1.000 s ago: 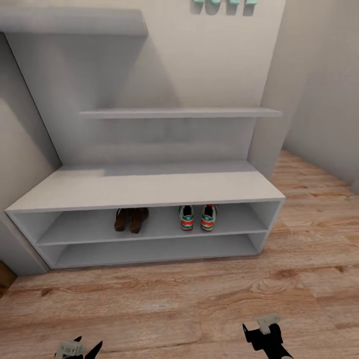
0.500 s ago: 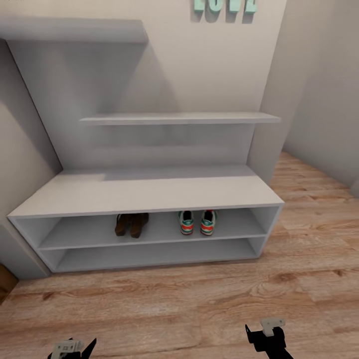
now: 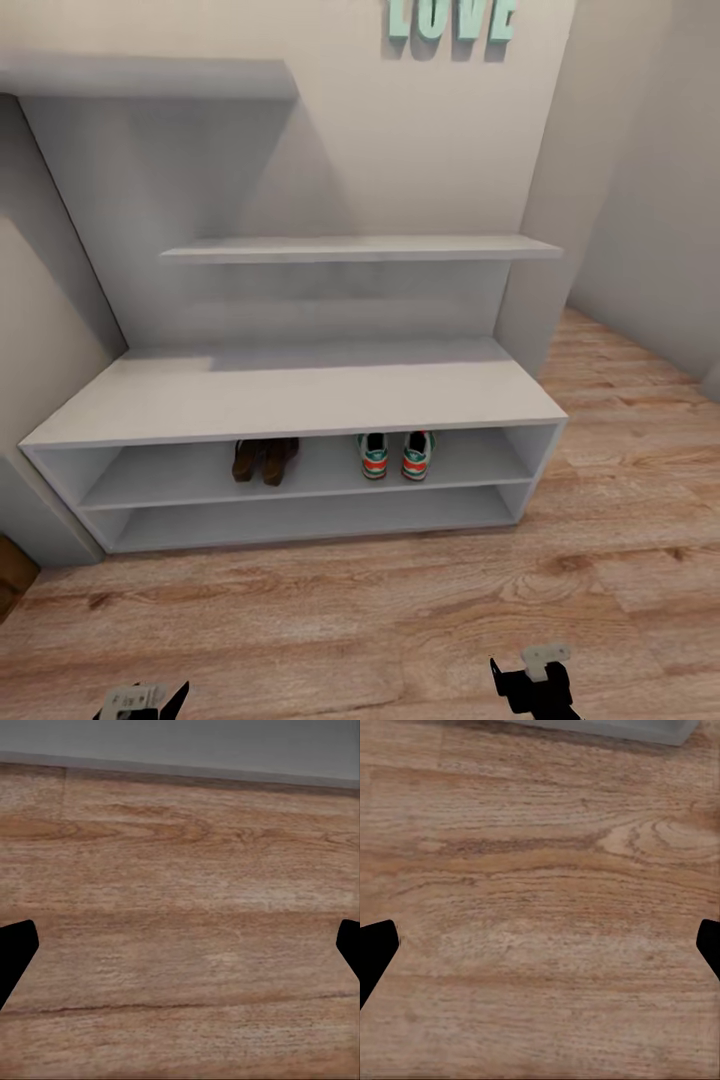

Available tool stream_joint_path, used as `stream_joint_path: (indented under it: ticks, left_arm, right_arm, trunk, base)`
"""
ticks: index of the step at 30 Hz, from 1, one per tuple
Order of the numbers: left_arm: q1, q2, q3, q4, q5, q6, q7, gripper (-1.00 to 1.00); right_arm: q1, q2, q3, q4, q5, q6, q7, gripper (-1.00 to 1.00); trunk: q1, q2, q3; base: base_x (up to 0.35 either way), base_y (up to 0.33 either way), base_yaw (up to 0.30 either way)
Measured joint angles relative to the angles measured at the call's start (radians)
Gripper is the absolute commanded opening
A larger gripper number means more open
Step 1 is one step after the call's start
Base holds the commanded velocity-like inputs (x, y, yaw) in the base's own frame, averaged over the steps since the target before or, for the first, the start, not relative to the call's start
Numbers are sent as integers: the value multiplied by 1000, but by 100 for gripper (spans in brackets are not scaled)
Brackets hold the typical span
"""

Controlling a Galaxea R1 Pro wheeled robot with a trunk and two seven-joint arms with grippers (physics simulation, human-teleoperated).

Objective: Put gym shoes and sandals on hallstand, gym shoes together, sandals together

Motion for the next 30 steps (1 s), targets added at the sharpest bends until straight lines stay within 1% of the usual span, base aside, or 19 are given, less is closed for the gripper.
stream_joint_path:
  ticks: [6, 7, 10, 30]
  left_arm:
    - [0, 0, 0, 12, 3, 0, 0, 100]
    - [0, -1, 0, 13, 3, 0, 0, 100]
    - [-1, -1, 0, 14, 3, 0, 0, 100]
    - [0, 0, 0, 15, 3, 0, 0, 100]
  right_arm:
    - [36, 6, 0, 9, 0, 2, 2, 100]
    - [67, 11, 0, 10, 0, 2, 3, 100]
    - [78, 13, 0, 10, 0, 3, 2, 100]
    - [86, 15, 0, 10, 0, 3, 3, 100]
  trunk:
    - [-23, 42, 19]
    - [-27, 49, 22]
    - [-38, 70, 31]
    - [-115, 210, 94]
  base:
    - [0, 0, 0]
    - [0, 0, 0]
    - [0, 0, 0]
    - [0, 0, 0]
